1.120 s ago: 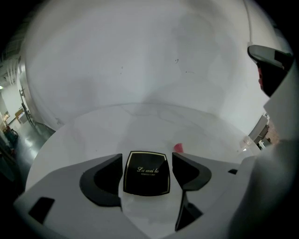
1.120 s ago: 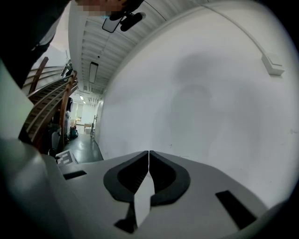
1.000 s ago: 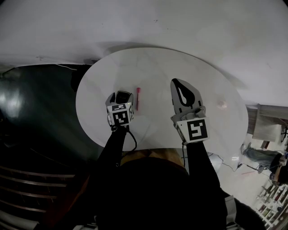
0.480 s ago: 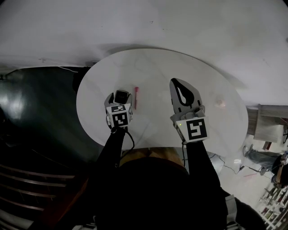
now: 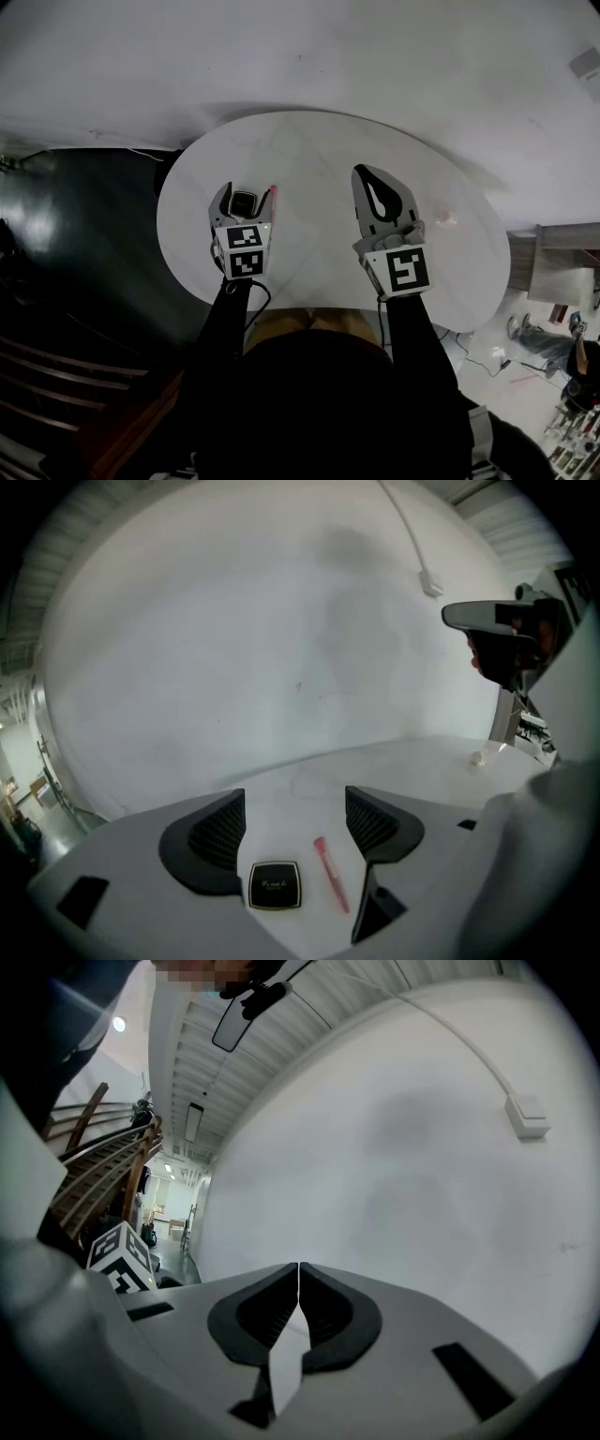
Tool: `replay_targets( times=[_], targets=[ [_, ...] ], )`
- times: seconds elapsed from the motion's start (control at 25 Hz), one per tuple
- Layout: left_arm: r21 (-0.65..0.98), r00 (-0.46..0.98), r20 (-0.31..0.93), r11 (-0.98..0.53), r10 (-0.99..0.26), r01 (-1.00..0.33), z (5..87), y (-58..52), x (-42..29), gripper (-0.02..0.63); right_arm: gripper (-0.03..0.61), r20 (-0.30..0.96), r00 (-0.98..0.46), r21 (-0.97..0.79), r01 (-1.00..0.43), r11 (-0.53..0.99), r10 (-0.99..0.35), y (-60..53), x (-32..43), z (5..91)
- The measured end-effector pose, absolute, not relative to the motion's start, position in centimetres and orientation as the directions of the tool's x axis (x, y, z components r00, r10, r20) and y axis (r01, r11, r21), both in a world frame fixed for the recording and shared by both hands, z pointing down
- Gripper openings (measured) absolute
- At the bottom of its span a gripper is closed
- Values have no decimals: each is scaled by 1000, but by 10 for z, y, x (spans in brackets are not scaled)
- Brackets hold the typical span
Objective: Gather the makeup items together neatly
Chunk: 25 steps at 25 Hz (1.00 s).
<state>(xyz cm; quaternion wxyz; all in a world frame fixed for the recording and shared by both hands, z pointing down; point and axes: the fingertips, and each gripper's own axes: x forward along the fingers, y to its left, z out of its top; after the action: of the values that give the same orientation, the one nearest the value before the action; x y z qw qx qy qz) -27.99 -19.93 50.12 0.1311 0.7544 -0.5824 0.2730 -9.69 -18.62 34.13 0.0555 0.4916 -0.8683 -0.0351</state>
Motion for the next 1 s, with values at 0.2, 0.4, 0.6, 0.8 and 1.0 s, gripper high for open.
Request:
replay_targets(
  times=[0.2,0.4,0.6,0.8,1.0],
  targets=[
    [-223,238,440,-362,-866,-905,443,-197,-236,345,28,8,-505,114,-857,502,-863,-181,-75,322],
    [-264,348,334,-442,-876,-857,391,-192,-184,345,28,-10,-490,136,-864,484,-872,-175,-45,311],
    [-273,448,231,-500,-863,-822,349,-186,-136,345,28,-44,-464,142,-879,454,-885,-171,-11,299],
    [-279,539,141,-555,-831,-783,322,-176,-89,345,28,-18,-435,169,-889,426,-900,-166,28,304],
    [-295,573,109,-577,-812,-762,312,-168,-59,345,28,-63,-414,157,-903,401,-908,-161,52,293]
  ],
)
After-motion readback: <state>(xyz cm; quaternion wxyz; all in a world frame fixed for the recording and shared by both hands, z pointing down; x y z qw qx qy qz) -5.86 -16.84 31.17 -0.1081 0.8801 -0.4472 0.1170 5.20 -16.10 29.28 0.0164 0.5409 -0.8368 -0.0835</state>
